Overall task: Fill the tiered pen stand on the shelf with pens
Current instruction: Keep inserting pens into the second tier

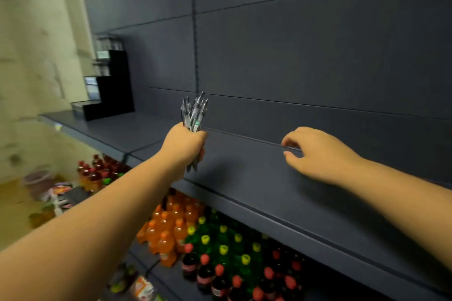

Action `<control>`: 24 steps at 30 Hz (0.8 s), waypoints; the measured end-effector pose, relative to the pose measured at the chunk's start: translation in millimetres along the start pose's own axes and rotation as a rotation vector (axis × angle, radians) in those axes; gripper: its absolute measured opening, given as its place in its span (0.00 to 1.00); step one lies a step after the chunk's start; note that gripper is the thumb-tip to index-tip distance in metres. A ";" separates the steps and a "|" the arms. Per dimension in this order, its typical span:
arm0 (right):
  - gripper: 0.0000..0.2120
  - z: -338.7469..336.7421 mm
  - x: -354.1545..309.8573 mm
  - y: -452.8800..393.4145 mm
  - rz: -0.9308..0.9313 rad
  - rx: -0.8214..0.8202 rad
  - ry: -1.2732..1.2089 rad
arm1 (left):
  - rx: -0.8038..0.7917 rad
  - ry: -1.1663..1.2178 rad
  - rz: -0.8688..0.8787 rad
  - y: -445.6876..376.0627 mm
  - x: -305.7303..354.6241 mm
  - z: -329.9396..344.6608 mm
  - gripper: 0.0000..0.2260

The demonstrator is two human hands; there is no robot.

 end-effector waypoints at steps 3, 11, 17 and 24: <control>0.14 31.6 -77.2 -30.3 -0.062 -0.021 -0.033 | 0.122 -0.044 -0.029 -8.1 -37.9 -74.5 0.06; 0.14 114.8 -258.6 -106.1 -0.204 -0.111 -0.076 | 0.310 -0.114 -0.091 -36.9 -113.3 -213.0 0.05; 0.14 156.0 -359.9 -172.0 -0.321 -0.135 -0.089 | 0.397 -0.199 -0.115 -68.3 -169.4 -288.2 0.08; 0.14 198.8 -470.2 -268.4 -0.424 -0.152 -0.216 | 0.479 -0.260 -0.198 -136.4 -227.6 -390.2 0.06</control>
Point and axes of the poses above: each hand's wrist, its own y-axis away from the middle knuckle, its own z-axis out of the palm, x = y × z, the point moved 7 cm from there along -y, towards the middle knuckle, and after that the axes turned 13 degrees about z, right-handed, at the moved point
